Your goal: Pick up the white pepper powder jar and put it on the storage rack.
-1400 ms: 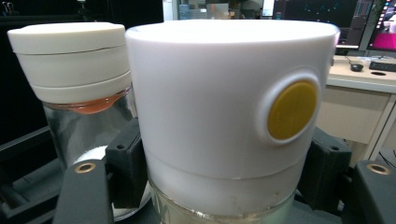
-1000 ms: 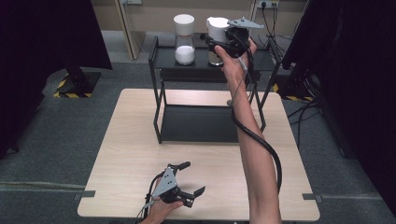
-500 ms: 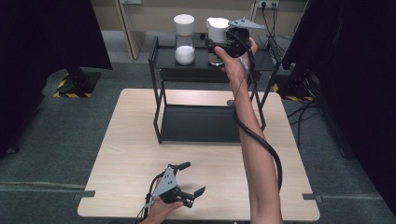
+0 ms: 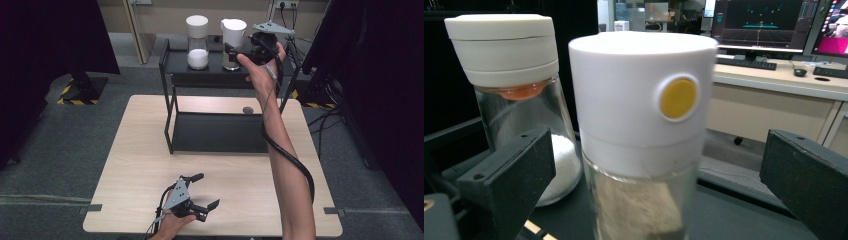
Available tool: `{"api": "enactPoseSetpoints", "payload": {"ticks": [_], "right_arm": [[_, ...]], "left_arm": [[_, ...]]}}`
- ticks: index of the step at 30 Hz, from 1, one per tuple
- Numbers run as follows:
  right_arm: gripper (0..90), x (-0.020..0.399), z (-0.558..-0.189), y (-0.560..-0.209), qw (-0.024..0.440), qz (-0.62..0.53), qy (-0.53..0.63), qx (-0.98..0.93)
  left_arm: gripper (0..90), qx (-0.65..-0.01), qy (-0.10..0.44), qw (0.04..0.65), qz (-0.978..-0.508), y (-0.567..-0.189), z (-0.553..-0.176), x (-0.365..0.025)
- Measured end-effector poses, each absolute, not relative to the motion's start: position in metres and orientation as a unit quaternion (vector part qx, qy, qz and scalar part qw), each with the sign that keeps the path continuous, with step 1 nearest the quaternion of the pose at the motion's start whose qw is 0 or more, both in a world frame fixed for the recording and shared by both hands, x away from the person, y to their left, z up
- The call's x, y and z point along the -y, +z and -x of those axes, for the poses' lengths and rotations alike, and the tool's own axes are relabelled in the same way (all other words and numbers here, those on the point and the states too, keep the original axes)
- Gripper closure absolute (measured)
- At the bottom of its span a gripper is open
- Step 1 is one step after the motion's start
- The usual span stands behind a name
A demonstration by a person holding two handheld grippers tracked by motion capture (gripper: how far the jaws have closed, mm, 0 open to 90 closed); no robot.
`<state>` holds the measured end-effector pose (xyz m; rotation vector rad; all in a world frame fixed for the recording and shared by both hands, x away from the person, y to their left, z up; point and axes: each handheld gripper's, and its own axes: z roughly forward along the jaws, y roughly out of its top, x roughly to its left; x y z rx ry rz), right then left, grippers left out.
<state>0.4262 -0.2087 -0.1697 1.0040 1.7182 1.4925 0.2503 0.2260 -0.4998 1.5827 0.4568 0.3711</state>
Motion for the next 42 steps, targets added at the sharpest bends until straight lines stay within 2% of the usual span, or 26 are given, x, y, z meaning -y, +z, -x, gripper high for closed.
{"api": "enactPoseSetpoints", "payload": {"ticks": [22, 42], "right_arm": [[0.6, 0.247, -0.379, -0.206, 0.293, -0.321, 0.619, -0.655], [0.5, 0.273, -0.346, -0.256, 0.267, -0.305, 0.637, -0.656]], "left_arm": [[0.0, -0.207, 0.164, 0.661, -0.702, -0.500, -0.251, -0.225], [0.0, -0.212, 0.167, 0.661, -0.700, -0.500, -0.252, -0.225]]}}
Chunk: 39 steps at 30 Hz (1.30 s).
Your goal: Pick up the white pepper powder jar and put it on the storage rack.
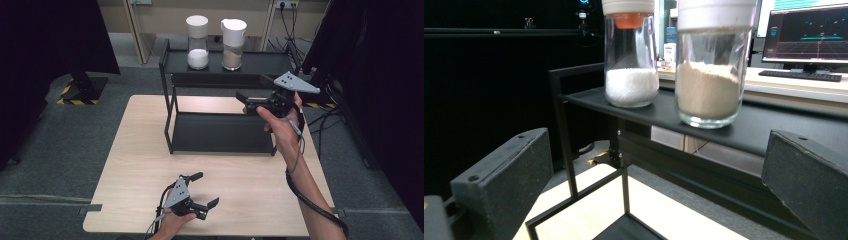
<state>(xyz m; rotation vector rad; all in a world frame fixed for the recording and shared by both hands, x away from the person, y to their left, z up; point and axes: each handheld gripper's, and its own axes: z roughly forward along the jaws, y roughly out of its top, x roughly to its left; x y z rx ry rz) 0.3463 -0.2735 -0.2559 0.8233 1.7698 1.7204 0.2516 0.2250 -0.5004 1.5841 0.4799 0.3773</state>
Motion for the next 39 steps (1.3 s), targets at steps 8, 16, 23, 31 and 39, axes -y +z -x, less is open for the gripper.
{"api": "enactPoseSetpoints", "payload": {"ticks": [8, 16, 23, 31, 39], "right_arm": [[0.5, 0.280, -0.333, -0.276, 0.268, -0.294, 0.633, -0.664], [0.5, 0.281, -0.317, -0.299, 0.273, -0.284, 0.630, -0.669], [0.5, 0.286, -0.309, -0.316, 0.263, -0.283, 0.635, -0.669], [0.5, 0.296, -0.298, -0.333, 0.265, -0.286, 0.631, -0.670], [0.5, 0.302, -0.287, -0.356, 0.260, -0.293, 0.624, -0.677]], "left_arm": [[0.0, -0.214, 0.168, 0.661, -0.699, -0.501, -0.252, -0.225], [0.0, -0.213, 0.169, 0.661, -0.700, -0.501, -0.252, -0.225], [0.0, -0.215, 0.168, 0.661, -0.699, -0.501, -0.252, -0.225], [0.0, -0.216, 0.170, 0.660, -0.699, -0.501, -0.252, -0.225], [0.0, -0.217, 0.170, 0.660, -0.699, -0.501, -0.252, -0.225]]}}
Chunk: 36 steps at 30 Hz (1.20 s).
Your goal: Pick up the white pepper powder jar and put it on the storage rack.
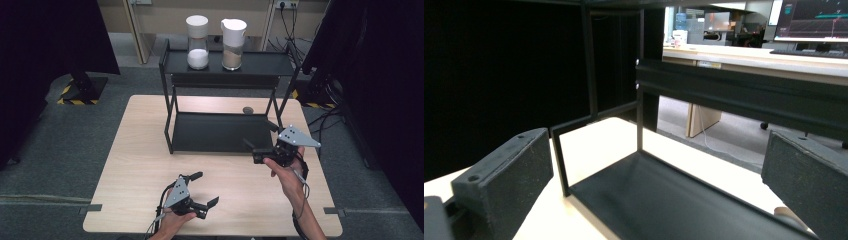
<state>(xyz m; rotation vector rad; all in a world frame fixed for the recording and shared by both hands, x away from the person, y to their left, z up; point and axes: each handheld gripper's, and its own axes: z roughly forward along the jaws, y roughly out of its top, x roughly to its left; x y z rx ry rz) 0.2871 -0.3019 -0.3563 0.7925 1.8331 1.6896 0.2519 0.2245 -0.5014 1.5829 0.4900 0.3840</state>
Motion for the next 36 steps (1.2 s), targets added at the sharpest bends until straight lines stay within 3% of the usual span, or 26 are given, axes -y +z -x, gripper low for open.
{"api": "enactPoseSetpoints", "payload": {"ticks": [36], "right_arm": [[0.5, 0.306, -0.246, -0.431, 0.230, -0.312, 0.614, -0.688]], "left_arm": [[0.0, -0.222, 0.175, 0.660, -0.696, -0.502, -0.253, -0.227]]}}
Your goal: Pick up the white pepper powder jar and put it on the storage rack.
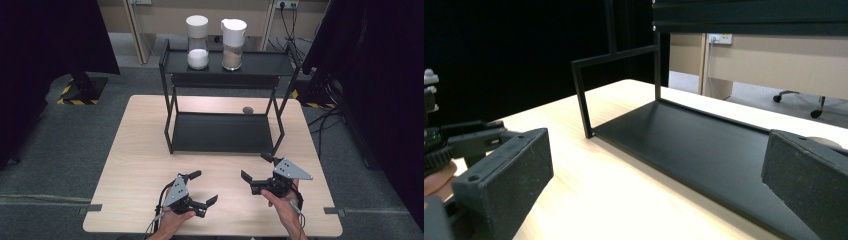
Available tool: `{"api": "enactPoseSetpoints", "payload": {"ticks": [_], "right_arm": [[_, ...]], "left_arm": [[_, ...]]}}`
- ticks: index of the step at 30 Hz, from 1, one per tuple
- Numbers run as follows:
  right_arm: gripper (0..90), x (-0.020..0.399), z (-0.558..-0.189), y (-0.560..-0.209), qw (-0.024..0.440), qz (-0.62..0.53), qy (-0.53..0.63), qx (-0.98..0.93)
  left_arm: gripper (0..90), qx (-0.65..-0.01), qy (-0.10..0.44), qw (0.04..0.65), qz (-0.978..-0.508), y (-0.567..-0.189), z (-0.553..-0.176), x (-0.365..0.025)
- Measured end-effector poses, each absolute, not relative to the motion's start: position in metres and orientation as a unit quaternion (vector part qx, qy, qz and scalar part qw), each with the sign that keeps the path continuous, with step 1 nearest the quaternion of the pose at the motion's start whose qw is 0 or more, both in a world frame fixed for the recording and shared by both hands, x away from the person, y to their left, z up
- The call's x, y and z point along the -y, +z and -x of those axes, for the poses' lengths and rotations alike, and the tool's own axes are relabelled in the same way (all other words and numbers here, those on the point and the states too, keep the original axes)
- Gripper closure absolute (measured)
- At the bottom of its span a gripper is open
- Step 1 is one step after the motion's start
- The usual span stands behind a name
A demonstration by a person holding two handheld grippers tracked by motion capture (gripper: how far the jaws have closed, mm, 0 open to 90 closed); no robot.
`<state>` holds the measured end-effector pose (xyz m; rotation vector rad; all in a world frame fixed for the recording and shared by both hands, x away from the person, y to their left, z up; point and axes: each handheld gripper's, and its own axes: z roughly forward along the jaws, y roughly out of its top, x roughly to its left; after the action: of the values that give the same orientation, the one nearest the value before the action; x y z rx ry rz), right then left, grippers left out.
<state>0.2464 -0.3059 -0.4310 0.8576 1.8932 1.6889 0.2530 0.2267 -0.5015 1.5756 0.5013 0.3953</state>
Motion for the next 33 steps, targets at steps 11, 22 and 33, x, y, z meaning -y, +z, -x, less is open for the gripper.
{"api": "enactPoseSetpoints", "payload": {"ticks": [11, 22, 33], "right_arm": [[0.5, 0.309, -0.238, -0.446, 0.225, -0.316, 0.612, -0.690], [0.5, 0.310, -0.232, -0.458, 0.217, -0.317, 0.601, -0.701], [0.5, 0.309, -0.231, -0.467, 0.212, -0.319, 0.596, -0.705]], "left_arm": [[0.0, -0.224, 0.177, 0.659, -0.696, -0.501, -0.254, -0.227], [0.0, -0.226, 0.177, 0.659, -0.695, -0.501, -0.255, -0.229], [0.0, -0.232, 0.175, 0.661, -0.692, -0.502, -0.257, -0.231]]}}
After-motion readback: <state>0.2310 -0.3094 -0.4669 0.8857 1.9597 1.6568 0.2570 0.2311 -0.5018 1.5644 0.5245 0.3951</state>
